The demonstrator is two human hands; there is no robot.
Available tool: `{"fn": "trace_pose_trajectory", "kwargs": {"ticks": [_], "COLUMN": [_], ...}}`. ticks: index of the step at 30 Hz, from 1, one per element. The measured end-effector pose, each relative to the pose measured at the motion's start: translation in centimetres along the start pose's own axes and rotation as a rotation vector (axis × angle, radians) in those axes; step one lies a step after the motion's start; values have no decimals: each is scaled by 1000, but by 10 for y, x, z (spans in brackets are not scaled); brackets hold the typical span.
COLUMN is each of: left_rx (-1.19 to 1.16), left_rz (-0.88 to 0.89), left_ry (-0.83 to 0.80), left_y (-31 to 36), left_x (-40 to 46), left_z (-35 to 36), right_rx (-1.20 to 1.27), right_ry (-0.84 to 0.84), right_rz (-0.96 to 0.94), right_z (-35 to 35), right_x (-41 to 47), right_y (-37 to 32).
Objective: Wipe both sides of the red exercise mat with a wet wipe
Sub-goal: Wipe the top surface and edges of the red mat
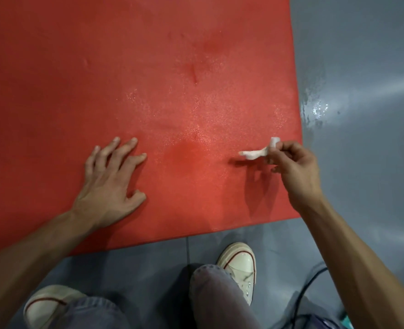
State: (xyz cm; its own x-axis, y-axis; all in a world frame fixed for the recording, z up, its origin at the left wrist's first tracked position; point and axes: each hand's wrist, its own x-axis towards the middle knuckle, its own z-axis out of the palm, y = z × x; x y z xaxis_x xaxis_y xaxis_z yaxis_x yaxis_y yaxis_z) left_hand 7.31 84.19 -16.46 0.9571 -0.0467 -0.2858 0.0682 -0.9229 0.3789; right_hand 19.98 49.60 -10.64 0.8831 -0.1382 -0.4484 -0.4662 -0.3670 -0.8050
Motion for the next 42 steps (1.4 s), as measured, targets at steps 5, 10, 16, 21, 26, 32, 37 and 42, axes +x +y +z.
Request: {"fn": "trace_pose_trajectory", "kwargs": {"ticks": [5,10,16,21,26,32,37,42], "left_rx": [-182,-868,-1212,-1216,-1229,-1376,-1395,-1413], "left_rz": [80,-41,-92,-92,-159,-259,-296,-240], "left_ry": [142,-93,-260,-311,-317,-347,-314,-366], "left_y": [38,101,114,117,120,126,127,127], "left_x": [25,51,42,44,46,46,45,44], "left_z": [-15,-27,-29,-28,-19,-12,-8,-11], "right_rx": [271,327,269,268,318,528,608,491], "right_ry": [-244,-353,-365,-345,-326,-279,-220,-238], "right_rz": [107,50,-53,-34,68,251,301,286], "right_z": [32,50,51,47,47,55,58,56], "right_x": [-32,-56,-68,-71,-71,-74,-70,-73], "right_y": [-11,-14,-12,-4,-1,-5,-7,-3]}}
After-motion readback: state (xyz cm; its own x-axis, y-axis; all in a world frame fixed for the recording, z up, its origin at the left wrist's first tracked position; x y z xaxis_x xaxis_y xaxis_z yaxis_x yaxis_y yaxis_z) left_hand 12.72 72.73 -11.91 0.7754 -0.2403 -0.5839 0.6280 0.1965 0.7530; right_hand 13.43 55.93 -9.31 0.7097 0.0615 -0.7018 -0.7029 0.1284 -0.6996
